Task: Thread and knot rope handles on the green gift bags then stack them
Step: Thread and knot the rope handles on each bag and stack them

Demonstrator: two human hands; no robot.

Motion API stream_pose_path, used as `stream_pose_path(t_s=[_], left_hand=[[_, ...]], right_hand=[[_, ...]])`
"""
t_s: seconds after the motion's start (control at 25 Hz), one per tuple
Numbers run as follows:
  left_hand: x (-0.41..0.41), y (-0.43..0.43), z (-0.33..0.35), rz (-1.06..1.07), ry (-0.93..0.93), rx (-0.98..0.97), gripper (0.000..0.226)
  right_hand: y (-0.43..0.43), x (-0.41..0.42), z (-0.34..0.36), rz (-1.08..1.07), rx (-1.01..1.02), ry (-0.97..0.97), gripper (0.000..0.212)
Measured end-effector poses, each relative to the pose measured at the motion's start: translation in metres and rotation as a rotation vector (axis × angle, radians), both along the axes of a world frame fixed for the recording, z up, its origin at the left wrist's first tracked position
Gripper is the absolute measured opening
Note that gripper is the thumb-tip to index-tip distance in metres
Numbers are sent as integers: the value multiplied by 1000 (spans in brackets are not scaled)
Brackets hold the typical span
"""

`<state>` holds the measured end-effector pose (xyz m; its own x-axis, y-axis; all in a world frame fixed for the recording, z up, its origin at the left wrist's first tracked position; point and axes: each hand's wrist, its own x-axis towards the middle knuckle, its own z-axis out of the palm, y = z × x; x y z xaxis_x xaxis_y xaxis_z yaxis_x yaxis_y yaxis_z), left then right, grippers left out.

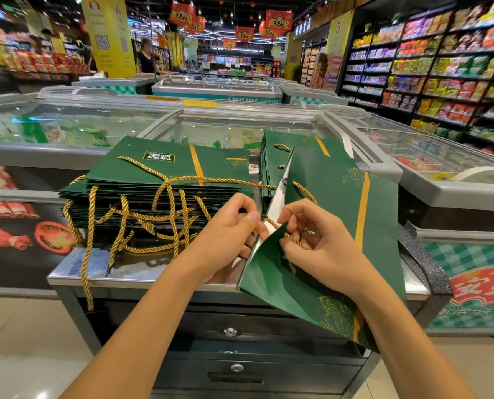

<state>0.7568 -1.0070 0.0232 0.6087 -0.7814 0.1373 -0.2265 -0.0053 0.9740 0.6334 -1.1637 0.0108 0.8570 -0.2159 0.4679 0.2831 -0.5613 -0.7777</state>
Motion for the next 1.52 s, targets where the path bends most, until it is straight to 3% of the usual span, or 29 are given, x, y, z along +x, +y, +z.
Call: stream_pose_path(t_s=[0.28,0.48,0.72,0.92,1.04,1.08,1.12,1.24,1.36,1.52], left_hand=[[-13,7,0,120,1,-131,5],[-18,13,-5,118,-31,-76,45],[-11,15,1,-40,-10,2,77],[-8,13,1,-64,-30,67,64],[-3,13,-3,-77,-6,41,63],[-3,14,-3,-89,-23,47,64],[-2,14,-3,-99,-43,57,63],[-4,13,-3,-118,-76,78,60],[-7,13,-3,-103,-113,96,57],[-4,12,-5,-97,-114,103,58]], right_hand=[[3,0,1,-46,-96,-32,40],[5,-2,0,-102,-127,-75,48],[8,-3,1,-205,-184,-128,25],[8,-8,9,-97,-263,-91,28],[9,-14,14,-335,-208,-148,13],[8,-14,17,-476,-181,-123,14],[6,-14,20,-591,-161,-35,29],[8,-7,28,-656,-265,338,58],[13,-4,32,-640,-424,528,56],[7,-13,38,-541,-314,627,35]])
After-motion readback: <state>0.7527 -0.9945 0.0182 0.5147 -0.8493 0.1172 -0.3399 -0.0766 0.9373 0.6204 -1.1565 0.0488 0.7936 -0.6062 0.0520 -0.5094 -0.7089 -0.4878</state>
